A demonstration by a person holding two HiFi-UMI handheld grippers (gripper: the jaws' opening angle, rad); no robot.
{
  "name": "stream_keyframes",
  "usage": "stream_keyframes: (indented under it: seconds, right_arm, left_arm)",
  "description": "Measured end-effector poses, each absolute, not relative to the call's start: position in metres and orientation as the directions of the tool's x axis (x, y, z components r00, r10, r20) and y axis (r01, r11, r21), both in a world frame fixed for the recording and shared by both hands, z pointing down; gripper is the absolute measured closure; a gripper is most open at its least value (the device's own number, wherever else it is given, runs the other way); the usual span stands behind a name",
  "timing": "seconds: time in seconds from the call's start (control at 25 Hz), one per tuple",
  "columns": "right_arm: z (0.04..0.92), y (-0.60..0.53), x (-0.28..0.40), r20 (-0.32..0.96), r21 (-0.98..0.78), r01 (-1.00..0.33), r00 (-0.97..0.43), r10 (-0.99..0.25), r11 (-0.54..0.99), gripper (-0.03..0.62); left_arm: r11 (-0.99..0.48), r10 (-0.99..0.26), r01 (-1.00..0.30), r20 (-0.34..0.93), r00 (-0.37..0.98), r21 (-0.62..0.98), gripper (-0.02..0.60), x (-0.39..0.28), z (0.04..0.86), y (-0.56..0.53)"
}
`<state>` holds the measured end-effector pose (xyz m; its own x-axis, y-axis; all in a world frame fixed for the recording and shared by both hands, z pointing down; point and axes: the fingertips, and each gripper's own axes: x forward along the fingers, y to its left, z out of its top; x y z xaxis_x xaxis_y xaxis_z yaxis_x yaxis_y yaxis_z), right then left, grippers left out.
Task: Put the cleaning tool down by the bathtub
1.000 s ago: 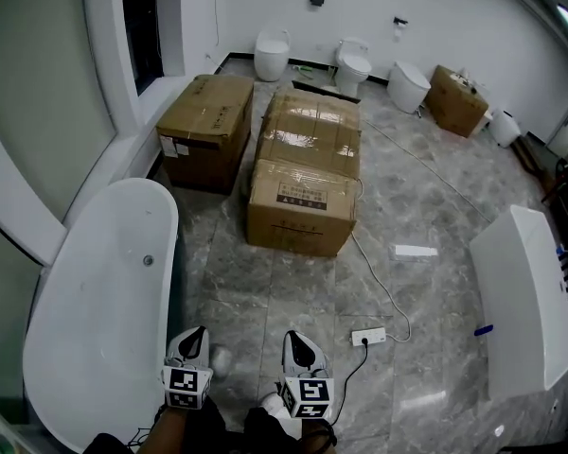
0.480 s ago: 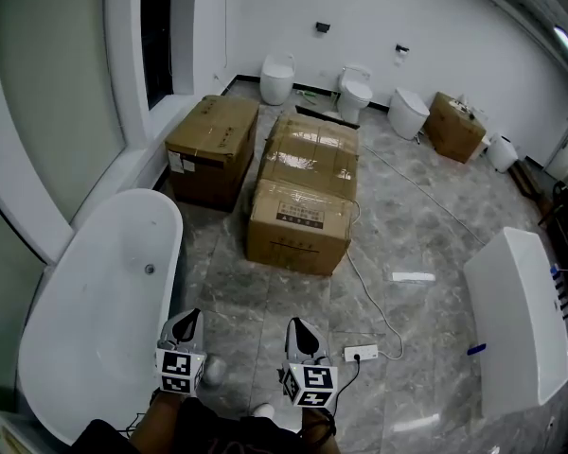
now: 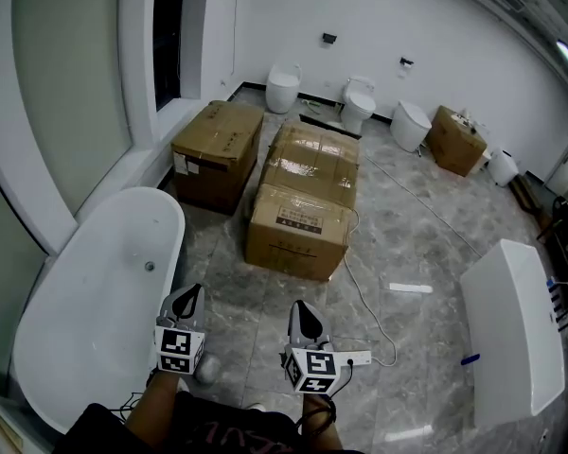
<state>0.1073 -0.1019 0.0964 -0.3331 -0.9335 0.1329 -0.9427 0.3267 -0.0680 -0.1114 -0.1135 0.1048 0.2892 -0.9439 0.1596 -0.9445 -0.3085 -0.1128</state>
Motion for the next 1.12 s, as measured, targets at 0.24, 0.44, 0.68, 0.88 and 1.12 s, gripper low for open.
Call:
stream_keyframes:
  seconds: [0.24,0.44,0.68,0.88,1.12]
  right_arm:
    - [0.088,-0.101,0.112,0.122,-0.054,-0.946,-0.324,-0.938,0.32,0.572]
    - [0.084,-0.096,0.114,0.104,-0.044,-0.946,-0.325,-0.94,0.322,0.572]
    - [0.081,-0.095,0.114,0.092,-0.038,-0.947,-0.322,-0.942,0.32,0.572]
    - [0.082,-0.092,0.118,0.091,-0.032,-0.947,-0.321,-0.943,0.319,0.572]
    - [0.086,-0.091,0.121,0.091,-0.018,-0.947,-0.321,-0.943,0.321,0.572]
  left_arm:
    - [-0.314,-0.945,-0.941,0.138,0.297,-0.129,0.581,-0.107,0.093,-0.112]
    - [-0.315,-0.946,-0.938,0.13,0.298,-0.143,0.581,-0.107,0.092,-0.107]
    - [-0.299,-0.952,-0.95,0.101,0.289,-0.094,0.581,-0.114,0.081,-0.107]
    - [-0.319,-0.946,-0.943,0.099,0.309,-0.096,0.581,-0.107,0.083,-0.104]
    - [-0.338,-0.94,-0.936,0.095,0.329,-0.102,0.581,-0.101,0.088,-0.101]
